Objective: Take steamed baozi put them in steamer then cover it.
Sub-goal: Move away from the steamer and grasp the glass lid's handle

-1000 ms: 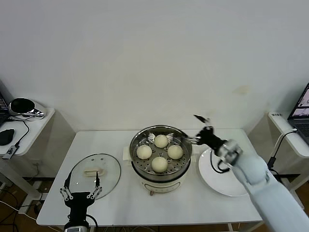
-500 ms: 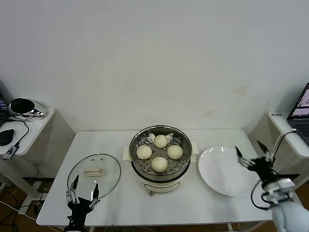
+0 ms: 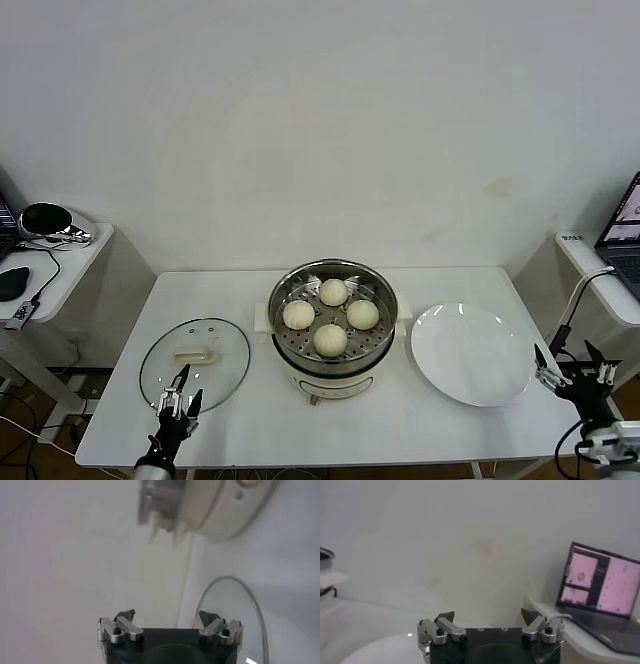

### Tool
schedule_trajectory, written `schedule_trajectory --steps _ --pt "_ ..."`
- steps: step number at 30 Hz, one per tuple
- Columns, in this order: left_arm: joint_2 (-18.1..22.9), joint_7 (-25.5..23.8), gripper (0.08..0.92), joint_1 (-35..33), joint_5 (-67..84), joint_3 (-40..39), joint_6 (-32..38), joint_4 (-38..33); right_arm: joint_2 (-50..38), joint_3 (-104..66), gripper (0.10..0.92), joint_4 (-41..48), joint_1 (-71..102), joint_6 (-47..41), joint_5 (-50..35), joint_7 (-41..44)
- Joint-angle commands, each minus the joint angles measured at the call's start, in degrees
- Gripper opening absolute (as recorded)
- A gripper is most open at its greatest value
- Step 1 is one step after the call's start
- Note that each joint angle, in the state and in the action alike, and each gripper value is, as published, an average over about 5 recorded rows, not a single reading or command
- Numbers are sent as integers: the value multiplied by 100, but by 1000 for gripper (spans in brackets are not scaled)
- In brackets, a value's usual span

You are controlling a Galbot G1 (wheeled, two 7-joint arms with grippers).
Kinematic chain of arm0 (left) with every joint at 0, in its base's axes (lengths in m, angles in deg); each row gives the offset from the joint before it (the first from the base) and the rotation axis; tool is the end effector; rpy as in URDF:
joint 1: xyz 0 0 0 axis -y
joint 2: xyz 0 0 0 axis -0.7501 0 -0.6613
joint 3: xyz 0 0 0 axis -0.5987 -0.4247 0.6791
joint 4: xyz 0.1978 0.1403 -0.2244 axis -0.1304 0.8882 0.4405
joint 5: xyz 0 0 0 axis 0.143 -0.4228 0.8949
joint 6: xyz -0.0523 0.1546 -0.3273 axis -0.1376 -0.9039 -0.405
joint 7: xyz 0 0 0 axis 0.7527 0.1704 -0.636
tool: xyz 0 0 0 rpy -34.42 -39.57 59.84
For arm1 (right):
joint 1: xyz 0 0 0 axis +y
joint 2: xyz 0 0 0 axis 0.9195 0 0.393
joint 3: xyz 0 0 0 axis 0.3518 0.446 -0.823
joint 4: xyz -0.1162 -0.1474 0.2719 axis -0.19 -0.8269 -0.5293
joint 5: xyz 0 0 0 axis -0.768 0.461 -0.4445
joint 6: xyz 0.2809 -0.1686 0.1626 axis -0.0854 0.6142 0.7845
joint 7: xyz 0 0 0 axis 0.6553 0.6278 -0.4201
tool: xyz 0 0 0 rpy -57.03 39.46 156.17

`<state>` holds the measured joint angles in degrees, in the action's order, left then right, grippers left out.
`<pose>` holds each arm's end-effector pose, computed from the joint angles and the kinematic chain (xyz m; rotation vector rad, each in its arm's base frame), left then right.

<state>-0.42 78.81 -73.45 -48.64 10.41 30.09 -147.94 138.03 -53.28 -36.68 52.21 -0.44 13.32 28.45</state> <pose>0.1812 0.1041 -0.3833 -0.2237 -2.2105 -2.1350 0.1839 -0.2266 -0.2803 -0.2167 -2.9925 0.3588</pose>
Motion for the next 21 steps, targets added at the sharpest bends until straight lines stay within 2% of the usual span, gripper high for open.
schedule_trajectory --steps 1,21 --pt "-302 -158 823 1113 -745 -102 -81 1119 153 -285 823 18 256 4 8 -20" --pt "-333 -156 823 2302 -628 -415 72 1989 262 -427 823 52 382 17 55 60"
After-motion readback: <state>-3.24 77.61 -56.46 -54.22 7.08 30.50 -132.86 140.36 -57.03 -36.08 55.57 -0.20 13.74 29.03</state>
